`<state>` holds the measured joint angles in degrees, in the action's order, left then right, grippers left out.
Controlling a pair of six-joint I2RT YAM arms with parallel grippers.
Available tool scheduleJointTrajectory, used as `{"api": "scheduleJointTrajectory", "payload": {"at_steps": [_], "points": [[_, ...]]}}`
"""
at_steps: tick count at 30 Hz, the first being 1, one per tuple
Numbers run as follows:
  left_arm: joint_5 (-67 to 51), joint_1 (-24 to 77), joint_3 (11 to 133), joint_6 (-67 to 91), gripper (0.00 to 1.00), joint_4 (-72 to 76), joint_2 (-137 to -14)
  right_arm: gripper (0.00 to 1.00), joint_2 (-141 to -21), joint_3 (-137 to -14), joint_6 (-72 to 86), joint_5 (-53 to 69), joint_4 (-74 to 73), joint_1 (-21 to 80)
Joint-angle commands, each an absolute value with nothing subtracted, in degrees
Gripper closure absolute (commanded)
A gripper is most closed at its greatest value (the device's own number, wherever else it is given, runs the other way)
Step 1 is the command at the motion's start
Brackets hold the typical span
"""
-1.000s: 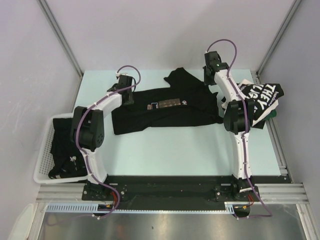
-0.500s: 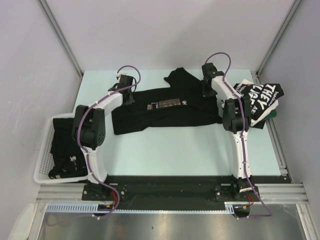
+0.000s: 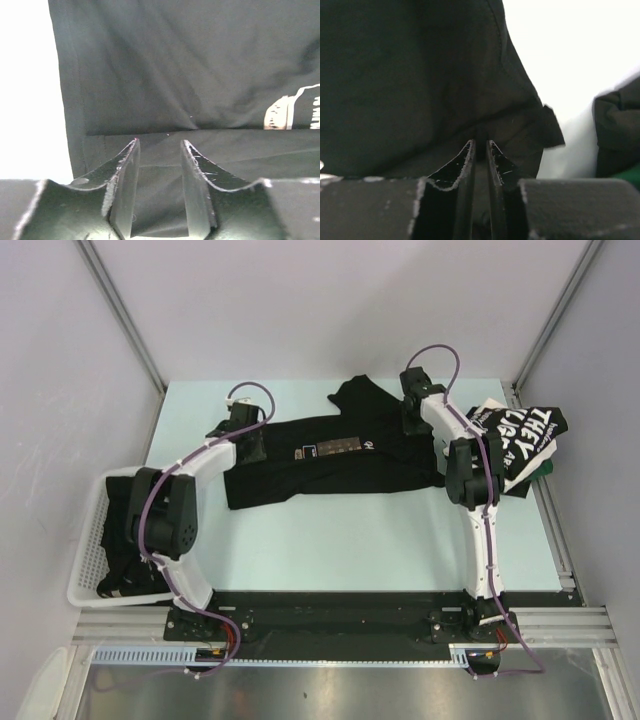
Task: Fold and stack the t-shirts
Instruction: Fold the flattened tshirt in 1/3 of the way
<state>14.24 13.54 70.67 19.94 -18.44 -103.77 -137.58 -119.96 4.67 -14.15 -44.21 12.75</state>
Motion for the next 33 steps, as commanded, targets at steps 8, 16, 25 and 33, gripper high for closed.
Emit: {"api": "scheduleJointTrajectory", "payload": {"at_steps": [8,16,25,33], "points": [[15.02,13.71,65.04,18.9,0.48,-17.4,-96.6,0.78,-126.22,-111.98,4.83,-18.98,-46.76,14.33],[15.82,13.62,61.61,19.25,0.42,-17.49,-95.71,0.76,-125.07,-105.47,5.45,-18.81,-45.01,12.13],[15.64,13.62,61.61,19.78,0.61,-16.35,-96.59,0.88,-127.44,-106.87,5.36,-17.49,-44.64,11.87],[15.64,13.62,62.49,19.95,1.0,-16.7,-97.03,1.0,-125.86,-106.79,5.45,-16.0,-44.21,12.22]]}}
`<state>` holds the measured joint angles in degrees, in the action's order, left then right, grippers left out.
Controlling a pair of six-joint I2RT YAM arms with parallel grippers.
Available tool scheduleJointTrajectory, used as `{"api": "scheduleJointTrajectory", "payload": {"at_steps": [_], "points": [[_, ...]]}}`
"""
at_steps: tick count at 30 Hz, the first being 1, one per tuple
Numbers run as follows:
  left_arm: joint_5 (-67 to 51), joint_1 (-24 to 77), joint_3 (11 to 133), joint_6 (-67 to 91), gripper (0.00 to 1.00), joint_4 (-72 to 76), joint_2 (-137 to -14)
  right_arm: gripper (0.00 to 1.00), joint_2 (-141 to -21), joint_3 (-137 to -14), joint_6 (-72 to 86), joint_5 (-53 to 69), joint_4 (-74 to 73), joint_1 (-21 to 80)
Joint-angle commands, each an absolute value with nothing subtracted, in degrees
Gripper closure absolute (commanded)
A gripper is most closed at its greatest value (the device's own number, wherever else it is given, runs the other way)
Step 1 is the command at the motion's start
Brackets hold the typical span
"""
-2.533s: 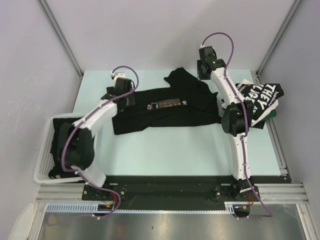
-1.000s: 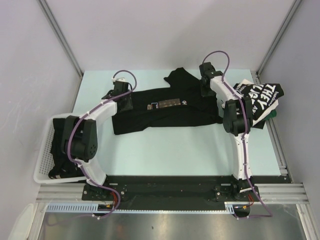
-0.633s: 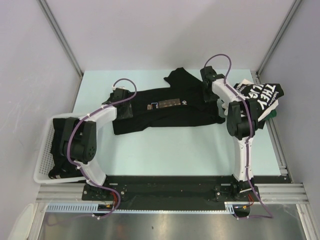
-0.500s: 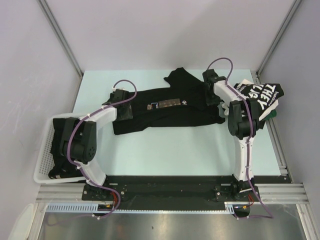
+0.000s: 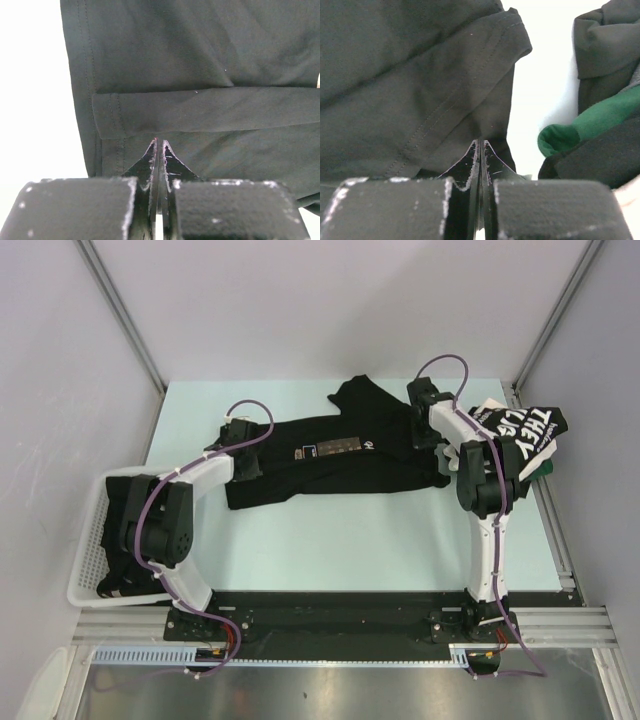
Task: Fold and stack the t-shirts
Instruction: Fold the flattened tshirt in 1/3 of the way
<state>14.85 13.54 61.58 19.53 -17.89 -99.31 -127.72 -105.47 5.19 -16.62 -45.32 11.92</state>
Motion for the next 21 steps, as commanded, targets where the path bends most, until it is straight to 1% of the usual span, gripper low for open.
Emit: {"api": "scheduleJointTrajectory", "payload": {"at_steps": [1,9,14,21], "points": [[15.56,13.62,62.58,20.13,1.0,-16.53,-97.47,1.0,-126.12,-106.7,5.54,-16.0,-44.3,12.3],[17.22,13.62,66.27,23.46,1.0,-21.79,-105.73,1.0,-130.86,-105.91,6.15,-16.17,-43.68,12.48],[17.67,13.62,65.22,24.7,1.0,-20.57,-106.44,1.0,-133.15,-105.3,6.77,-16.08,-43.77,12.39],[15.83,13.53,65.22,26.8,1.0,-22.05,-107.23,1.0,-131.66,-102.58,8.35,-14.07,-45.26,12.57]]}}
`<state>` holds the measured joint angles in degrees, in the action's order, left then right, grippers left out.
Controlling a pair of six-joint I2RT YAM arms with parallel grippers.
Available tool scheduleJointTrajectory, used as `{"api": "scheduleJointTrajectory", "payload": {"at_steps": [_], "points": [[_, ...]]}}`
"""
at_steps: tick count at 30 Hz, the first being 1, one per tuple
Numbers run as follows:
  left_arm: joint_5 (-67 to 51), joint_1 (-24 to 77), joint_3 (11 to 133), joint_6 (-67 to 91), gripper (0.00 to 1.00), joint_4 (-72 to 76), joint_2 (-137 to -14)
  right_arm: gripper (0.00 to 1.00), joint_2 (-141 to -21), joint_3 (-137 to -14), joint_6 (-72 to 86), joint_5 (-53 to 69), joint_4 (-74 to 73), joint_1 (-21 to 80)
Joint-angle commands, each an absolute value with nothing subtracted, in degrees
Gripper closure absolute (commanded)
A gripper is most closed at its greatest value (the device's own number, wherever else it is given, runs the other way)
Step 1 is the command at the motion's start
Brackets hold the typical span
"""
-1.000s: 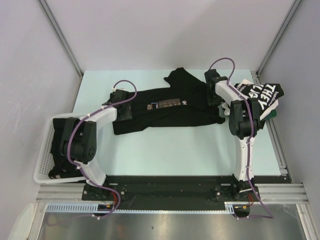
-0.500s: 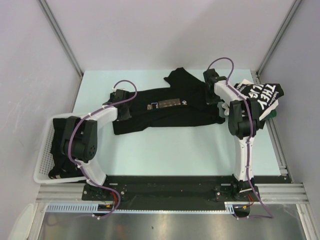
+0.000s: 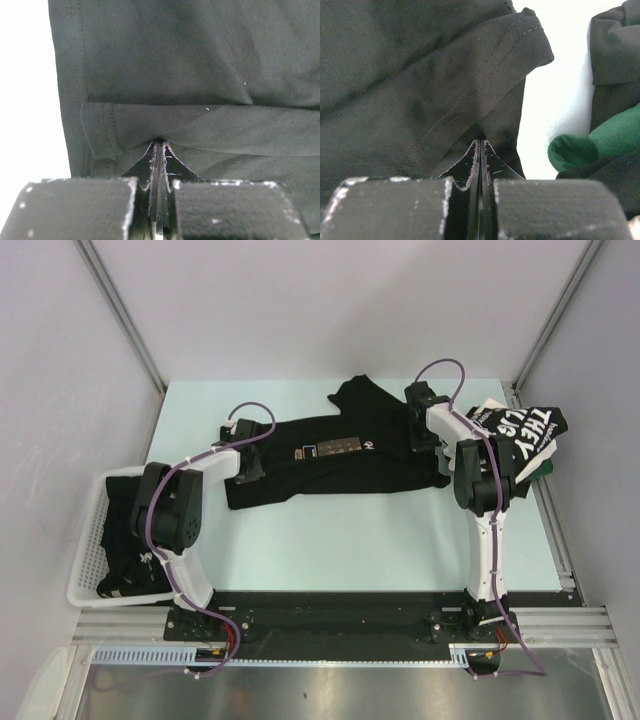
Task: Fold and stack the t-shirts
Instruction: Fold the flattened tshirt in 1/3 of the way
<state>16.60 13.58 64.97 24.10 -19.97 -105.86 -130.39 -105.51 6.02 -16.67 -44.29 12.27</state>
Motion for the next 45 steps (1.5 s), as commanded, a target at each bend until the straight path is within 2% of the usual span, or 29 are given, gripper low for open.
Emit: {"api": "scheduleJointTrajectory", "payload": {"at_steps": [1,13,25,31,38,45], "points": [[15.39,13.54,65.13,27.24,1.0,-22.5,-107.23,1.0,-131.31,-102.05,8.61,-13.8,-45.44,12.48],[17.4,12.4,58.19,30.24,1.0,-28.65,-100.12,1.0,-123.66,-90.62,10.02,-11.42,-46.23,11.78],[19.51,7.3,52.56,28.13,1.0,-30.76,-90.8,1.0,-119.97,-87.54,8.88,-13.18,-47.73,10.99],[19.78,6.59,53.96,26.63,1.0,-30.23,-91.14,1.0,-119.27,-85.08,8.88,-13.36,-47.81,10.46],[17.05,6.59,57.29,25.75,1.0,-29.35,-90.0,1.0,-116.46,-87.53,8.26,-14.76,-46.23,10.81],[16.35,6.5,61.7,23.91,1.0,-29.45,-89.48,1.0,-119.0,-96.23,7.38,-15.73,-47.63,11.69]]}}
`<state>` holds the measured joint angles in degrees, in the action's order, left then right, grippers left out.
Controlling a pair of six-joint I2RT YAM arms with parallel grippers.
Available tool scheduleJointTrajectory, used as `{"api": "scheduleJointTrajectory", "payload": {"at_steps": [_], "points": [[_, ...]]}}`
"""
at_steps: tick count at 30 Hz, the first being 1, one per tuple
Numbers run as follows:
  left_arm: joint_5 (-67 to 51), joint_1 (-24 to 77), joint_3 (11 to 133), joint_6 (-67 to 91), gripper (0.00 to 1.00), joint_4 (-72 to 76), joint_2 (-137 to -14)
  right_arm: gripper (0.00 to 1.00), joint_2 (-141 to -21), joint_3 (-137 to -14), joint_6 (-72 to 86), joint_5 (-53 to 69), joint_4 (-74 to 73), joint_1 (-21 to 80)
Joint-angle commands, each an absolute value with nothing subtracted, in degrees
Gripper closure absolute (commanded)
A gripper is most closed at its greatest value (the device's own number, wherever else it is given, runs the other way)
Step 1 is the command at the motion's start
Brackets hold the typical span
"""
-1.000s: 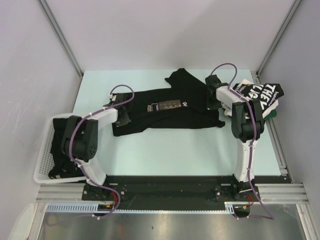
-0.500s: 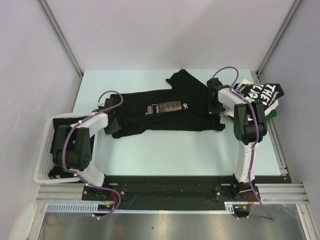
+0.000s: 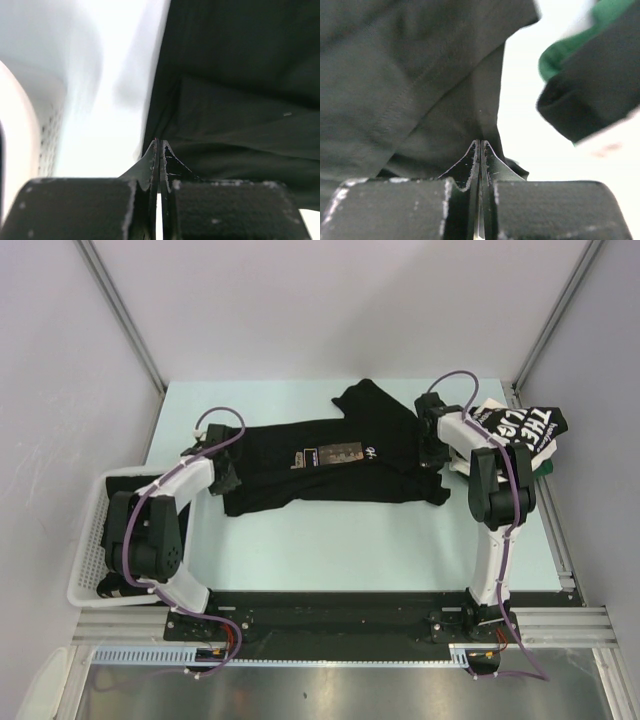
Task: Fold and stack the t-shirts
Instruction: Fold the flattened tshirt in 1/3 of the way
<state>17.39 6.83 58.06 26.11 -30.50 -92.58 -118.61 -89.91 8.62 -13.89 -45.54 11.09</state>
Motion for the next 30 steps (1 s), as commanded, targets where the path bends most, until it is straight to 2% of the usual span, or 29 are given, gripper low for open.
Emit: {"api": "scheduleJointTrajectory", "payload": {"at_steps": [1,4,6,8,9,15,18,25,30], "points": [[16.17,6.59,62.05,23.47,1.0,-29.36,-89.12,1.0,-119.44,-98.5,7.38,-16.25,-47.81,11.69],[15.12,6.59,63.19,22.24,1.0,-27.95,-88.68,1.0,-120.32,-101.94,6.33,-16.96,-48.25,12.92],[14.59,6.59,63.72,21.36,0.99,-26.73,-89.47,0.96,-120.41,-105.37,5.54,-17.58,-48.17,13.8],[15.03,6.59,65.29,20.13,0.88,-26.54,-91.65,0.91,-120.24,-108.61,4.84,-17.58,-47.55,14.5],[15.64,6.59,66.0,19.78,0.79,-26.63,-92.54,0.9,-120.23,-109.68,4.22,-17.93,-46.77,15.2],[12.14,6.59,71.1,18.1,0.68,-26.63,-96.5,0.88,-120.59,-117.5,3.78,-17.67,-49.12,16.44],[10.9,6.59,70.58,19.77,0.68,-28.3,-95.72,0.88,-119.1,-115.59,3.69,-17.4,-48.69,16.44],[8.88,7.12,60.66,21.88,0.67,-28.3,-88.95,0.88,-117.6,-112.33,4.04,-18.11,-47.9,16.43],[9.4,7.21,58.18,21.18,0.52,-27.86,-87.71,0.88,-117.6,-112.15,4.22,-18.02,-47.99,16.44]]}}
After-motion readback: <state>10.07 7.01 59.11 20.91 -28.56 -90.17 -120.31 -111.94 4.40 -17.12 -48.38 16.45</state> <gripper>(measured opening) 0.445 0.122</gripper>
